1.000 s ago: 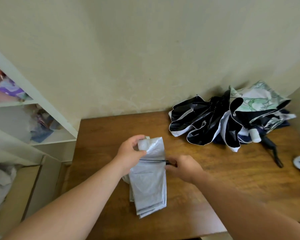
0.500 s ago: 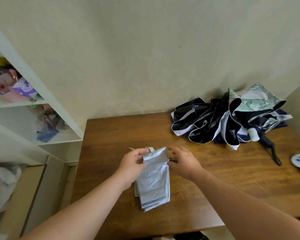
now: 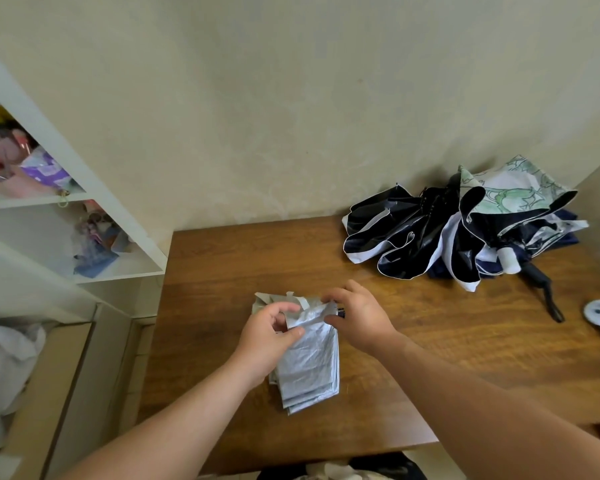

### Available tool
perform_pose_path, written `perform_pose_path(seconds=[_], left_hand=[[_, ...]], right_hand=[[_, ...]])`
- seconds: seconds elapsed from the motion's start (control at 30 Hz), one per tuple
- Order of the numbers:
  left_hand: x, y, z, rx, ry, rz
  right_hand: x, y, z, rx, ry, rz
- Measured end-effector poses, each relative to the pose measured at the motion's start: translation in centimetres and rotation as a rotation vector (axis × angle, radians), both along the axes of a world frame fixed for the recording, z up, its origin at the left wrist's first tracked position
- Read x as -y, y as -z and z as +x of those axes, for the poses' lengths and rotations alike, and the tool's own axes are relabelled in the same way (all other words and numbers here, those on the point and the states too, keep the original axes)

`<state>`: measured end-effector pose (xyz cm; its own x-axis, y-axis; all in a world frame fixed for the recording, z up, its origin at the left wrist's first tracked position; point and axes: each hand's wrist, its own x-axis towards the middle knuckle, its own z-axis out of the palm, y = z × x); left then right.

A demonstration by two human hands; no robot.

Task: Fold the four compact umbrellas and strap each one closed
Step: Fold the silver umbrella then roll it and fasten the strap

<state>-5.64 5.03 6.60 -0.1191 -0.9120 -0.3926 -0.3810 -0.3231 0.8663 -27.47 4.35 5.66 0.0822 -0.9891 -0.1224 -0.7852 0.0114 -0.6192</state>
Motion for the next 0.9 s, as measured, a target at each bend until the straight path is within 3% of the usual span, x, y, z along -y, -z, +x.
perform_pose_path(seconds=[0.23,0.43,0.57,0.77,0.9], left_hand=[[-1.4,1.1,0.7,0.062,-0.006,0.003],[-2.6,0.7,0.7,-0.065,-0.024,0.077],[-2.6,0.6,0.8,0.013,-0.046,0.017],[-2.8,0.6,0.9,0.106,-0.067,-0.048],[-2.7,0.4,0.8,0.119,-0.086,-0.054]], right_hand=[[-2.0,0.8,-0.3,-0.027,0.003,-0.082],[-3.3,0.8,0.1,0.187,0.144,0.069],[-3.3,0.8,0.3,0.315,0.193,0.139],[-3.1,1.7,0.4,0.099,0.045,0.058],[-3.2,1.6,0.8,-0.163,-0.104,-0.106]])
